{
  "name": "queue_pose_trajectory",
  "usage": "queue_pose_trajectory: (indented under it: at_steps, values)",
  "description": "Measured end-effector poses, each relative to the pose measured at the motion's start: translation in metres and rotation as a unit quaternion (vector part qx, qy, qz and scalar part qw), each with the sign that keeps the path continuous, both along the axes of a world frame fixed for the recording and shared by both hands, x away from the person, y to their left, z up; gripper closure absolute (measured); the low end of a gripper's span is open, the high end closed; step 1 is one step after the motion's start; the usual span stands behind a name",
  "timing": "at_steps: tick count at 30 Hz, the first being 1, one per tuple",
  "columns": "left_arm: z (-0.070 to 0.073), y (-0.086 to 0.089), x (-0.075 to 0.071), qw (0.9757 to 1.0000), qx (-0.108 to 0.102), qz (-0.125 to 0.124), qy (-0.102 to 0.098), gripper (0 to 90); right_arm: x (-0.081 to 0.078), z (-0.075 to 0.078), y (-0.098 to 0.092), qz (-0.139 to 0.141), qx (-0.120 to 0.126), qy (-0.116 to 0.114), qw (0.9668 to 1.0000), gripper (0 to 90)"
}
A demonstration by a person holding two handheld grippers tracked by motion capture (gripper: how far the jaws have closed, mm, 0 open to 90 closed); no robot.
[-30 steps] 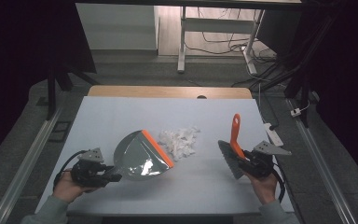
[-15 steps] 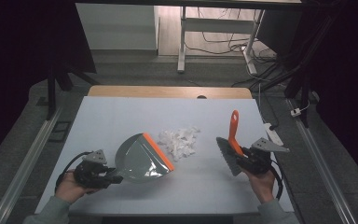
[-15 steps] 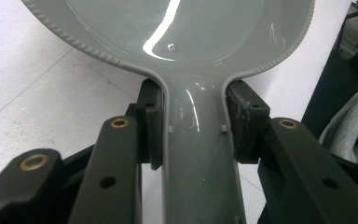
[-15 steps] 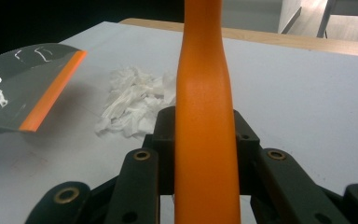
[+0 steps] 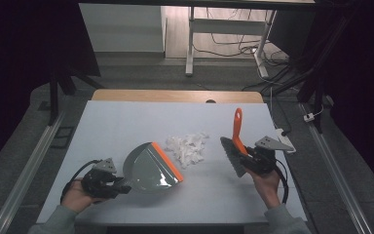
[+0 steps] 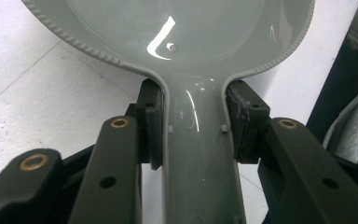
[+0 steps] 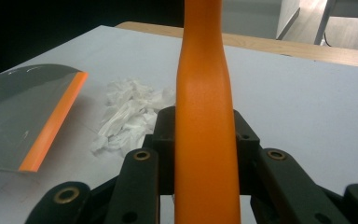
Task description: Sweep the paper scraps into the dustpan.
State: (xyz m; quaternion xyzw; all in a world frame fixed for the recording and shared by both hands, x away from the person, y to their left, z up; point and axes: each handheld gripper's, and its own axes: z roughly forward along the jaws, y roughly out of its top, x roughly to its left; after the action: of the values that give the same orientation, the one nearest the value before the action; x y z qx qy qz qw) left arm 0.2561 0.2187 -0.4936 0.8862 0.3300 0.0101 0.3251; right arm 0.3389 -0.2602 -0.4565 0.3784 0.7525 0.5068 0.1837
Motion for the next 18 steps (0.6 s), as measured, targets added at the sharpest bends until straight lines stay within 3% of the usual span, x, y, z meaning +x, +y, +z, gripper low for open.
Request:
queue_pose_trajectory:
  at_steps: [9, 18]
  values:
    - [-0.003, -0.002, 0.001, 1.0000, 0.008, 0.002, 0.005, 61.3, 0.024, 0.004, 0.020, -0.002, -0.016, -0.003, 0.9999, 70.3]
    - [-0.005, -0.003, 0.004, 0.9999, 0.012, 0.003, 0.006, 61.3, 0.064, 0.009, 0.040, -0.013, -0.035, -0.001, 0.9993, 70.3]
